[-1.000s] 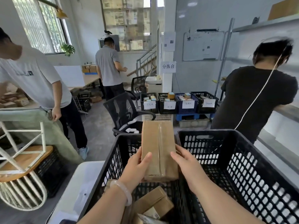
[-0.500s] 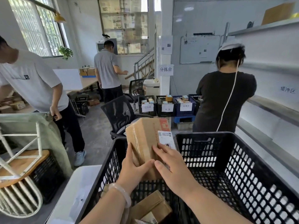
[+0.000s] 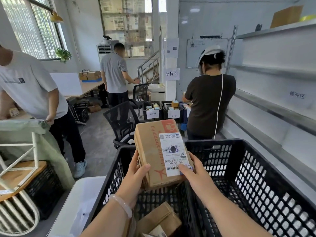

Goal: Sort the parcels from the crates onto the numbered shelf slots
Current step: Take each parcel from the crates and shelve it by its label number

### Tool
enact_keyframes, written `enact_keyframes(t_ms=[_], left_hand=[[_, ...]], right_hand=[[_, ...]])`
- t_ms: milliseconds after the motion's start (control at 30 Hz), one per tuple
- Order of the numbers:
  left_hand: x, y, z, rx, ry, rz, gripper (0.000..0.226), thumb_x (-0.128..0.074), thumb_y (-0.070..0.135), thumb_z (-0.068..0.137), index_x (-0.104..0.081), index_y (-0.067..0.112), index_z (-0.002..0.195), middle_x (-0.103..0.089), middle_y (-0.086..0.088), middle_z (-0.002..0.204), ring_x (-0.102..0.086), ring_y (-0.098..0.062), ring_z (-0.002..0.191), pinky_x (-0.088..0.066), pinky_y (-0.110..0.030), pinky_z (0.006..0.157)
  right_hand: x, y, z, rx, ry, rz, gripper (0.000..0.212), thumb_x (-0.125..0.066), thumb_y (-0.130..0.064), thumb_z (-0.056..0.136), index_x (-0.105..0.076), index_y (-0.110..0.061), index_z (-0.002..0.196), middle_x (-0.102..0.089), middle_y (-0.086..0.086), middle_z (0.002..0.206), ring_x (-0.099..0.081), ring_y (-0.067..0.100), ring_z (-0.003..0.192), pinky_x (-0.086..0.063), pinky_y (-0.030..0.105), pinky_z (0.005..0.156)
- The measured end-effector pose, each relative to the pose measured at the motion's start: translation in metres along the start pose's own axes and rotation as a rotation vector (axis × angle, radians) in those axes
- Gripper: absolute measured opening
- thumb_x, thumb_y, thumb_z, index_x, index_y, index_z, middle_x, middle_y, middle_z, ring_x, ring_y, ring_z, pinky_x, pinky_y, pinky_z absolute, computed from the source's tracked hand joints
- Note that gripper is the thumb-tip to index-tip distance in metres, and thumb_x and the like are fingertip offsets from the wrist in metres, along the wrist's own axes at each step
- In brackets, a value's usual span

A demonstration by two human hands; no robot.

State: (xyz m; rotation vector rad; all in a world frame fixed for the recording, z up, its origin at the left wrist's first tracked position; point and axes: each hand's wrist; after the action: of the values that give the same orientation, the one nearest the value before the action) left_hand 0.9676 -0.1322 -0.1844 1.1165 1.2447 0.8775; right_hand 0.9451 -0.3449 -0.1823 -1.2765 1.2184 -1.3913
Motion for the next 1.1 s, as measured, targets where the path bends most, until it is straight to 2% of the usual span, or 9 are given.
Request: enact_keyframes(t_ms=[167, 300, 367, 533, 633, 800, 900, 1000, 1100], left_hand=[[-0.011, -0.004, 0.003, -0.023, 0.018, -0.091, 0.081, -0.07, 0.036, 0.081, -0.024, 0.058, 0.144, -0.07, 0.005, 0.12, -0.068, -0.022, 0.11, -0.05, -0.055, 0.097], [-0.026, -0.017, 0.006, -0.02, 0.052, -0.12, 0.078, -0.063, 0.028, 0.092, -0.016, 0.059, 0.146, -0.071, 0.013, 0.116, -0.068, -0.016, 0.108, -0.051, -0.053, 0.097], [-0.026, -0.019, 0.005, -0.002, 0.038, -0.071, 0.087, -0.066, 0.031, 0.091, -0.006, 0.059, 0.147, -0.066, 0.011, 0.127, -0.065, -0.015, 0.113, -0.052, -0.05, 0.096], [-0.01, -0.003, 0.013, -0.132, 0.289, 0.388, 0.126, -0.084, 0.041, 0.071, 0.011, 0.041, 0.153, -0.008, 0.002, 0.163, -0.013, -0.019, 0.149, -0.019, -0.051, 0.12], [0.003, 0.011, 0.015, -0.329, 0.292, 0.819, 0.116, -0.079, 0.055, 0.072, 0.009, 0.055, 0.148, 0.003, 0.016, 0.161, 0.005, -0.004, 0.146, -0.007, -0.044, 0.12], [0.019, 0.028, 0.023, -0.433, -0.152, 1.234, 0.095, -0.074, 0.06, 0.074, -0.002, 0.072, 0.135, -0.011, 0.033, 0.152, -0.014, -0.002, 0.143, -0.02, -0.031, 0.118], [0.025, 0.03, 0.023, -0.222, -0.331, 1.132, 0.095, -0.078, 0.057, 0.07, -0.008, 0.078, 0.13, -0.024, 0.049, 0.133, -0.037, 0.016, 0.122, -0.035, -0.012, 0.102], [0.029, 0.022, 0.021, -0.123, -0.346, 0.949, 0.088, -0.082, 0.045, 0.073, -0.029, 0.057, 0.142, -0.062, 0.03, 0.117, -0.06, 0.01, 0.106, -0.052, -0.018, 0.091], [0.03, 0.015, 0.02, -0.115, -0.305, 0.834, 0.073, -0.081, 0.033, 0.078, -0.038, 0.058, 0.133, -0.069, 0.024, 0.11, -0.068, 0.001, 0.097, -0.057, -0.022, 0.078]], right_hand=[[-0.002, 0.004, -0.001, -0.16, 0.026, 0.233, 0.104, -0.076, -0.065, 0.057, -0.026, -0.046, 0.146, -0.053, -0.012, 0.134, -0.053, 0.009, 0.119, -0.045, 0.038, 0.1], [-0.015, 0.005, -0.003, -0.258, -0.077, 0.384, 0.095, -0.084, -0.07, 0.039, -0.041, -0.058, 0.123, -0.065, -0.009, 0.123, -0.066, 0.022, 0.105, -0.055, 0.042, 0.077], [-0.013, 0.006, 0.002, -0.219, -0.047, 0.392, 0.096, -0.087, -0.064, 0.042, -0.039, -0.057, 0.125, -0.069, -0.01, 0.117, -0.07, 0.02, 0.099, -0.054, 0.044, 0.079], [0.008, 0.005, 0.012, -0.101, 0.095, 0.281, 0.121, -0.087, -0.05, 0.046, -0.018, -0.048, 0.146, -0.059, -0.006, 0.13, -0.059, 0.015, 0.115, -0.043, 0.049, 0.104], [0.014, 0.001, 0.012, -0.066, 0.077, 0.184, 0.127, -0.084, -0.051, 0.043, -0.015, -0.045, 0.149, -0.052, -0.004, 0.133, -0.057, 0.014, 0.115, -0.046, 0.042, 0.101], [0.013, -0.009, 0.01, -0.013, -0.089, 0.033, 0.097, -0.08, -0.038, 0.058, -0.03, -0.05, 0.141, -0.052, -0.009, 0.122, -0.067, 0.004, 0.093, -0.056, 0.023, 0.068], [0.013, -0.018, 0.008, 0.041, -0.177, -0.066, 0.085, -0.078, -0.038, 0.06, -0.038, -0.053, 0.134, -0.05, -0.017, 0.123, -0.061, -0.011, 0.091, -0.052, 0.012, 0.064], [0.012, -0.025, 0.008, 0.074, -0.214, -0.153, 0.073, -0.077, -0.041, 0.062, -0.043, -0.061, 0.124, -0.053, -0.018, 0.124, -0.061, -0.009, 0.095, -0.052, 0.013, 0.068], [0.011, -0.032, 0.009, 0.095, -0.192, -0.202, 0.062, -0.075, -0.048, 0.065, -0.045, -0.067, 0.116, -0.054, -0.02, 0.126, -0.06, -0.011, 0.097, -0.052, 0.011, 0.068]])
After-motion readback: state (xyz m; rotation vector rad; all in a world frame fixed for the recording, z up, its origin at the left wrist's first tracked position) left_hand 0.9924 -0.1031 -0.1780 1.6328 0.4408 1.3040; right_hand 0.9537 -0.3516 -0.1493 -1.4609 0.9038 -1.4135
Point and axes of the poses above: each hand's wrist, its own z-axis towards the middle knuckle, its own x-axis out of the back of the hand, y = z × x
